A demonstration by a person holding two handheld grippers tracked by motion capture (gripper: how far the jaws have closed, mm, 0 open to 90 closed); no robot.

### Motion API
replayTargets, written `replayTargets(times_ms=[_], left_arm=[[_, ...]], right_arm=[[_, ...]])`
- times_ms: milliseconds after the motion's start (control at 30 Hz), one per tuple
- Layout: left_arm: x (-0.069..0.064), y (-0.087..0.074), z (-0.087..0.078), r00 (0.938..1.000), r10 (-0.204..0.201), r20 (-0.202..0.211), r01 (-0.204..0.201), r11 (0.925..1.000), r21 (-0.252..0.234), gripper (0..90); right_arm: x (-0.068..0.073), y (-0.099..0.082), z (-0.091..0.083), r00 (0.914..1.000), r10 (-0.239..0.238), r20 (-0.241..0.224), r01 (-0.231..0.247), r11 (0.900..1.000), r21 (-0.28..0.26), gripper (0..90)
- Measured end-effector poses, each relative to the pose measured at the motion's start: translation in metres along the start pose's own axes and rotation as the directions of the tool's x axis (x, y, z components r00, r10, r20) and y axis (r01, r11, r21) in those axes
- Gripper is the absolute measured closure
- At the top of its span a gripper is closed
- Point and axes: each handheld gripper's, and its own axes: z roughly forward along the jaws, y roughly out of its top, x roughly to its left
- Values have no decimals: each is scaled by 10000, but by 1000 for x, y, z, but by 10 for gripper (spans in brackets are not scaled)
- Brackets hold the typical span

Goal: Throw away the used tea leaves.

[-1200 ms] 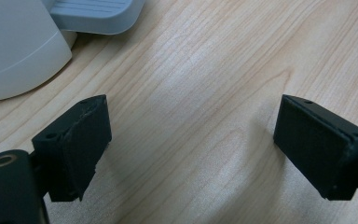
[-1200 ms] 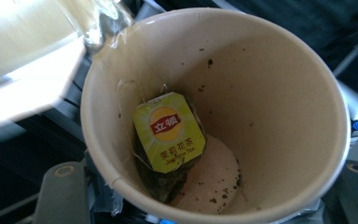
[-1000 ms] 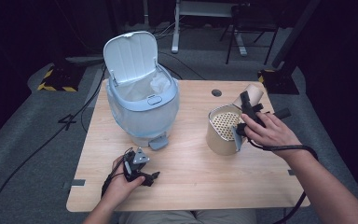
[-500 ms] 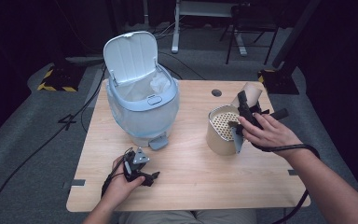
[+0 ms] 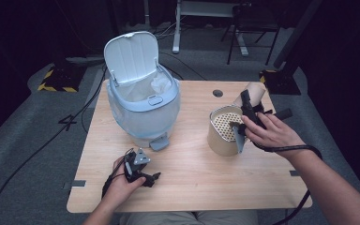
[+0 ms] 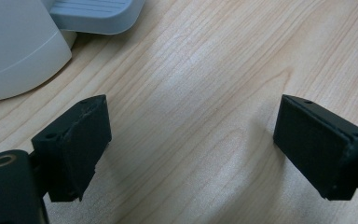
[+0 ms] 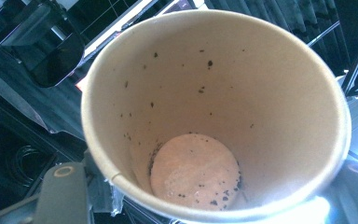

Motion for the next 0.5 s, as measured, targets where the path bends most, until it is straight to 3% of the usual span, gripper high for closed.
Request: replayTargets(times_ms=[233, 267, 300, 333, 367, 400, 433, 467, 500], left_arm=[[0, 0, 0, 10000, -3, 4, 3, 10000, 1, 117], [0, 0, 0, 10000, -3, 3, 3, 10000, -2, 117], [0, 0, 0, 10000, -3, 3, 3, 10000, -2, 117], [0, 0, 0, 10000, -3, 6, 3, 10000, -3, 117], [0, 0, 0, 10000, -2, 3, 2, 10000, -3, 117], [0, 0, 0, 10000, 3, 1, -3, 10000, -2, 117], [0, 0, 0, 10000, 3, 1, -3, 10000, -2, 117], [0, 0, 0, 10000, 0, 8, 0, 10000, -1, 117], [0, 0, 0, 10000, 1, 6, -1, 10000, 1, 117]], right_arm=[[-1, -2, 0, 9997, 239, -66, -239, 9997, -63, 303], [-2, -6, 1, 9959, 834, -362, -842, 9963, -195, 301], [-2, -6, 1, 9959, 834, -362, -842, 9963, -195, 301], [-3, -8, 2, 9897, 1274, -659, -1294, 9912, -283, 300], [-4, -12, 4, 9662, 2256, -1251, -2323, 9718, -411, 299], [-4, -19, 7, 9205, 3387, -1951, -3580, 9308, -732, 297], [-4, -22, 9, 9024, 3745, -2134, -3967, 9151, -717, 297], [-4, -26, 10, 8563, 4470, -2587, -4765, 8770, -617, 296], [-3, -28, 11, 8233, 4917, -2836, -5286, 8462, -674, 295]])
